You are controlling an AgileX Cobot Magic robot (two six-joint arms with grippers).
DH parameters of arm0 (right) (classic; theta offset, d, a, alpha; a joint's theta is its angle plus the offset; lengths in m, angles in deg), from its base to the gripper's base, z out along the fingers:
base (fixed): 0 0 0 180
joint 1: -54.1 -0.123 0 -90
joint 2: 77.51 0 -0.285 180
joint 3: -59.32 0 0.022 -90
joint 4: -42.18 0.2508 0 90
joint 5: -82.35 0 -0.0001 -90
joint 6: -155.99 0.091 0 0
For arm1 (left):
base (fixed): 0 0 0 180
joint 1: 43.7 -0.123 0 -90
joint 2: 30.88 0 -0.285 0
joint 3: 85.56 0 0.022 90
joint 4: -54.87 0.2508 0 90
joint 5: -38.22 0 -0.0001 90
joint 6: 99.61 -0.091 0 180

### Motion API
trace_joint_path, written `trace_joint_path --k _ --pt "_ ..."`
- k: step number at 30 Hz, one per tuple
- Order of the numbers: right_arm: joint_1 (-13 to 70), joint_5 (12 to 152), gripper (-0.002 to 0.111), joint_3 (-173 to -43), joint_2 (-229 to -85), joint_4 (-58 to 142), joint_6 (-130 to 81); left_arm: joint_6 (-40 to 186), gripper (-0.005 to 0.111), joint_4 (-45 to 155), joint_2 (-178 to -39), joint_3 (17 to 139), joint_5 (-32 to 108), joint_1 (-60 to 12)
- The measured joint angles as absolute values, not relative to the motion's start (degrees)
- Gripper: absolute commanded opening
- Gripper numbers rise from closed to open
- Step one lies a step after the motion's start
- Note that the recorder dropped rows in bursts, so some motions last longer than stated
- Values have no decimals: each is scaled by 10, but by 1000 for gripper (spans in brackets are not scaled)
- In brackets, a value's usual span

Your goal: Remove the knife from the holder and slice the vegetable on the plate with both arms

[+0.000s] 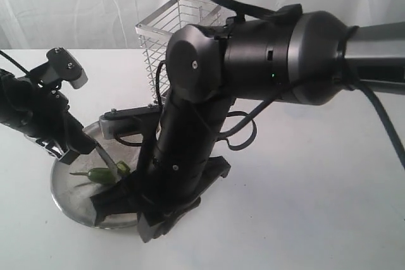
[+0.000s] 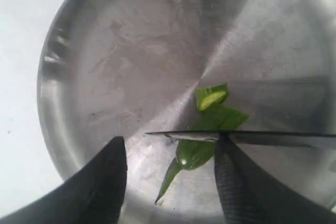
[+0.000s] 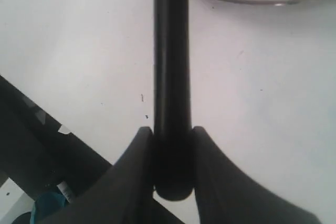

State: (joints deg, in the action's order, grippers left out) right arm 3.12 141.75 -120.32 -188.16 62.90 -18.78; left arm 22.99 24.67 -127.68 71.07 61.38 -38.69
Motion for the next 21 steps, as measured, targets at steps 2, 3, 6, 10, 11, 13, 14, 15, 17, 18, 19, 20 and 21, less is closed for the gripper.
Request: trace_joint_path --k 2,3,6,10,11,13,14,15,17,18,19,20,21 --pt "19 1397 0 -1202 -1882 613 -149 249 55 247 -1277 711 603 -387" --pt "12 1381 0 -1202 -1882 597 -122 259 55 247 -1277 711 598 -387" --pt "-20 1319 0 -1202 -1881 529 -7 295 55 247 -1277 711 587 -387" --pt "-63 1291 0 -1202 -1880 475 78 340 55 246 -1277 711 573 -387" --pt "-72 1291 0 -1202 -1882 468 88 352 55 245 -1277 711 571 -387" --pt "-83 1284 0 -1198 -1889 453 119 368 55 241 -1277 711 569 -387" --pt "-87 1282 0 -1193 -1891 448 131 374 55 233 -1277 711 567 -387" --pt "-89 1282 0 -1188 -1893 445 144 377 55 227 -1277 711 568 -387" --pt "-95 1282 0 -1172 -1897 441 168 381 55 215 -1277 711 567 -387" --pt "-98 1282 0 -1163 -1897 440 174 383 55 210 -1277 711 567 -387" --pt "-101 1282 0 -1155 -1897 439 178 383 55 205 -1277 711 566 -387" --pt "-104 1282 0 -1150 -1897 440 181 384 55 199 -1277 711 565 -387" --pt "-109 1282 0 -1147 -1897 445 183 384 55 193 -1277 711 563 -387"
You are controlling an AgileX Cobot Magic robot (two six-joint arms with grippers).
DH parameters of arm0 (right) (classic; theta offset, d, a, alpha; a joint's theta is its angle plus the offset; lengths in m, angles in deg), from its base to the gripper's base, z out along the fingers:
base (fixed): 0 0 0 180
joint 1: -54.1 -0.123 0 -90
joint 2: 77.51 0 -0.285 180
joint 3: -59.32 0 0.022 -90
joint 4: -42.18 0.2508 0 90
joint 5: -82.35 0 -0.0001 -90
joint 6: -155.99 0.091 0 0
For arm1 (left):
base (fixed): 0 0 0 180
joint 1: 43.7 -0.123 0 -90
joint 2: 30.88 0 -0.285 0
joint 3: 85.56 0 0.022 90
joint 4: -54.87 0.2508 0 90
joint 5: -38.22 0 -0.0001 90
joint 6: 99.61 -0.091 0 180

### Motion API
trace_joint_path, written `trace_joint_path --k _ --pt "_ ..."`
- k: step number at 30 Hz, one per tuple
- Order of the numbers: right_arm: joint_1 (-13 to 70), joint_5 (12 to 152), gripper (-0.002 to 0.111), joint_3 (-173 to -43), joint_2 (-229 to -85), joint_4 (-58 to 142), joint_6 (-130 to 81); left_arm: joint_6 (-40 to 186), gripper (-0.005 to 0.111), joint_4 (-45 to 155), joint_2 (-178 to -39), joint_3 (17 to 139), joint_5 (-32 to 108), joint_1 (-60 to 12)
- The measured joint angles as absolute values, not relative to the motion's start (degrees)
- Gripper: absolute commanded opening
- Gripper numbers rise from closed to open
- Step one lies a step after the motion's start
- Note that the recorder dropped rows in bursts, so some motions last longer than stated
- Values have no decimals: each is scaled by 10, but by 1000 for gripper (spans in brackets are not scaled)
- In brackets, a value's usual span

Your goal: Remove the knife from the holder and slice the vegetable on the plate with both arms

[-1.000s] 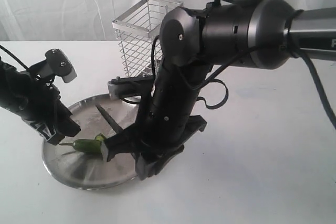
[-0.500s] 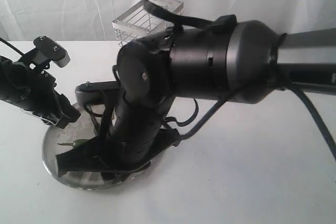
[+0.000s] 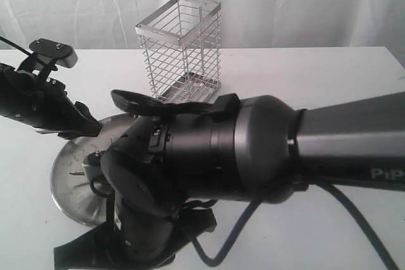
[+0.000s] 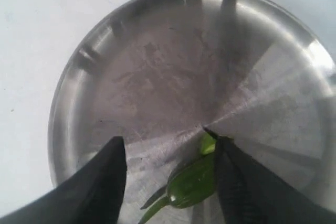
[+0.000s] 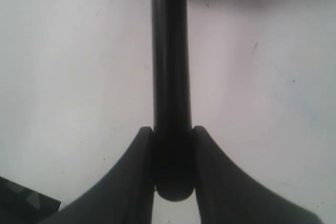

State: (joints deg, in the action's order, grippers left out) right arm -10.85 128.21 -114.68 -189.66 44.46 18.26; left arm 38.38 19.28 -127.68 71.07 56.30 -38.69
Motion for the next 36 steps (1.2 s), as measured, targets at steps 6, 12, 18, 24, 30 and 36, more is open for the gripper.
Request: trace_joint_path --k 6,12,18,24,30,36 --pt "-128 1271 0 -1142 -1897 465 184 384 55 155 -1277 711 562 -387" --pt "-128 1268 0 -1142 -1902 472 184 384 55 140 -1277 711 588 -376" --pt "-128 1267 0 -1142 -1908 473 184 383 55 140 -1277 711 612 -358" --pt "-128 1266 0 -1142 -1908 469 185 383 55 140 -1277 711 616 -358" --pt "-128 1267 0 -1125 -1915 453 208 383 55 140 -1277 711 617 -358" --pt "-128 1264 0 -1122 -1917 451 209 383 55 140 -1277 711 617 -358"
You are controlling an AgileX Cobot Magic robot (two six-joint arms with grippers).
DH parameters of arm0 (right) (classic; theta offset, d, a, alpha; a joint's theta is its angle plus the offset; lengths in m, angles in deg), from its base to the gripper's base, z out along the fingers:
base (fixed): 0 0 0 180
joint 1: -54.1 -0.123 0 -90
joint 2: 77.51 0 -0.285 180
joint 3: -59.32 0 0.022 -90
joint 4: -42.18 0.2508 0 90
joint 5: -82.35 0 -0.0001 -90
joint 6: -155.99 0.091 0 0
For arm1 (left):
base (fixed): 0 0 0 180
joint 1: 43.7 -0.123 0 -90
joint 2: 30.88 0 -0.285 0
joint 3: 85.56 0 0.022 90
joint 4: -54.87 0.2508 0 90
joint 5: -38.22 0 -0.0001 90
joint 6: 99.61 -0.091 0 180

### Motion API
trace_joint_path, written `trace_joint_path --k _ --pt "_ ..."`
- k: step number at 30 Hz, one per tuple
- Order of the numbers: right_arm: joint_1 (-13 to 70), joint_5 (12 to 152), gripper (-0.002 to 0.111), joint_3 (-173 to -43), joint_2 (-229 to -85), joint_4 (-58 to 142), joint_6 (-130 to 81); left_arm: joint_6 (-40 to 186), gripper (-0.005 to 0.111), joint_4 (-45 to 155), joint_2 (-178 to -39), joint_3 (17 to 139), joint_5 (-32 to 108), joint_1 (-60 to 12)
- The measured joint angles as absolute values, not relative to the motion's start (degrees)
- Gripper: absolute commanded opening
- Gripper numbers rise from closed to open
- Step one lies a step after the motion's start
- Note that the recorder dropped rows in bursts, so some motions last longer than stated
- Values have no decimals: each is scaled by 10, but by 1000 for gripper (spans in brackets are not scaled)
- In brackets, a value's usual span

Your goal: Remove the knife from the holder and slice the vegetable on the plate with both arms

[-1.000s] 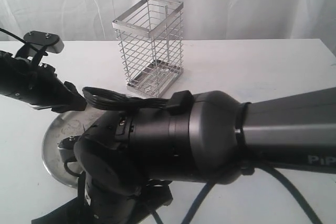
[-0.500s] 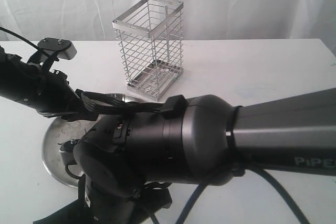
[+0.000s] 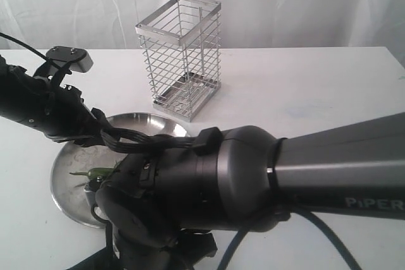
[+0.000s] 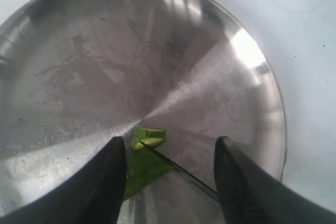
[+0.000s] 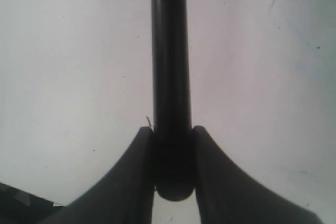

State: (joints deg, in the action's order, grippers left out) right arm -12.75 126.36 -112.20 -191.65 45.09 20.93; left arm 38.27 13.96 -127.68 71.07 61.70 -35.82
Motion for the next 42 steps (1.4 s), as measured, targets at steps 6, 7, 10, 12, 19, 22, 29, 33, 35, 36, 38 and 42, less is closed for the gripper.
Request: trace_joint_path --k 6,7,10,12,19,22,29,33,35,36,38,42 --pt "-128 1263 0 -1122 -1917 451 209 383 55 140 -1277 711 619 -358" --pt "-128 1263 0 -1122 -1917 451 209 383 55 140 -1277 711 619 -358" --pt "-128 1263 0 -1122 -1917 451 209 383 55 140 -1277 711 620 -358" --pt "-128 1262 0 -1122 -1917 451 209 383 55 140 -1277 711 621 -358" --pt "-128 1276 0 -1122 -1917 433 209 383 55 140 -1277 711 621 -358" --pt "-128 1289 0 -1122 -1917 417 207 383 55 140 -1277 711 621 -358" --pt "-128 1299 0 -1122 -1917 408 151 383 55 140 -1277 711 621 -358" --pt "-126 1308 0 -1122 -1915 400 140 383 55 140 -1277 711 621 -358" --pt "-121 1312 0 -1122 -1915 397 139 383 55 140 -1277 711 621 -358" --pt "-118 1312 0 -1122 -1914 393 138 383 55 140 -1277 711 621 -358" --pt "-112 1314 0 -1122 -1911 383 138 383 55 140 -1277 711 621 -358" --pt "-108 1318 0 -1122 -1900 357 131 383 55 140 -1277 711 621 -358"
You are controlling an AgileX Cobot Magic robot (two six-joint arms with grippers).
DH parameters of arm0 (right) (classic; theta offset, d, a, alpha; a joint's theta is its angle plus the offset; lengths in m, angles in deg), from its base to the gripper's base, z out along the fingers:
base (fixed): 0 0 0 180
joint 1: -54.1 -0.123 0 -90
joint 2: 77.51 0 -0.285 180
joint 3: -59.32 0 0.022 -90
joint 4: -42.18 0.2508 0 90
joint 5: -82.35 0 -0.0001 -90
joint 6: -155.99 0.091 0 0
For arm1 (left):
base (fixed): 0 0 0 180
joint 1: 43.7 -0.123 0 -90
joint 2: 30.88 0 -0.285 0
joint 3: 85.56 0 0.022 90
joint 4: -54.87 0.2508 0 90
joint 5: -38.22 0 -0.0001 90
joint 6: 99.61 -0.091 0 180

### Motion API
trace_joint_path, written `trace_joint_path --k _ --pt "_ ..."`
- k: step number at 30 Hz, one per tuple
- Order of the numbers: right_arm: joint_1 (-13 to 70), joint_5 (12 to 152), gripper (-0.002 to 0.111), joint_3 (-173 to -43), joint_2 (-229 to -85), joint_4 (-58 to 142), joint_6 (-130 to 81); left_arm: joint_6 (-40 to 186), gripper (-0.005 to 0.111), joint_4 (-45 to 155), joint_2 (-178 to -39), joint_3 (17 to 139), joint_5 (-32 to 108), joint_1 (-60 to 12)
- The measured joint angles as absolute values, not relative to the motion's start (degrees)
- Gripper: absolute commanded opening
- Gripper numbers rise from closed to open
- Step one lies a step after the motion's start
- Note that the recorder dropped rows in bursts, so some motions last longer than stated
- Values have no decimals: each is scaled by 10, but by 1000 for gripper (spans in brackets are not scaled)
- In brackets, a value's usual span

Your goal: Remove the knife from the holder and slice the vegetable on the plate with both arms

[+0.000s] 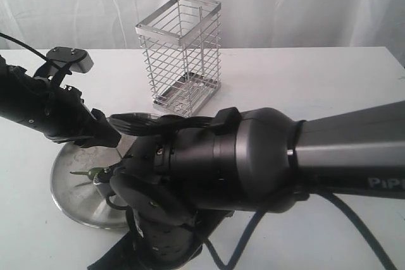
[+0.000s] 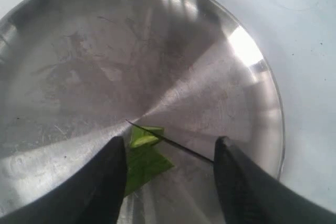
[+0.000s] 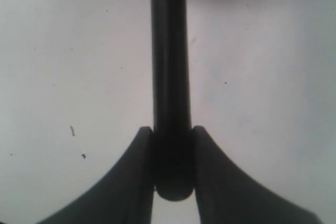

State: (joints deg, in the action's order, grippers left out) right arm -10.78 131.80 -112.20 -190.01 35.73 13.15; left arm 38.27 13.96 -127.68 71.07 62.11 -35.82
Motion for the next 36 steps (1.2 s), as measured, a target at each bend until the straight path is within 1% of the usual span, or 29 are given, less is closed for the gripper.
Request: trace_joint_path --k 21,31,36 --pt "-82 1344 0 -1122 -1905 371 12 383 55 140 -1277 711 622 -358" --pt "-28 1344 0 -1122 -1908 395 -36 383 55 140 -1277 711 622 -358" --pt "-22 1344 0 -1122 -1908 417 -56 383 55 140 -1277 711 621 -358"
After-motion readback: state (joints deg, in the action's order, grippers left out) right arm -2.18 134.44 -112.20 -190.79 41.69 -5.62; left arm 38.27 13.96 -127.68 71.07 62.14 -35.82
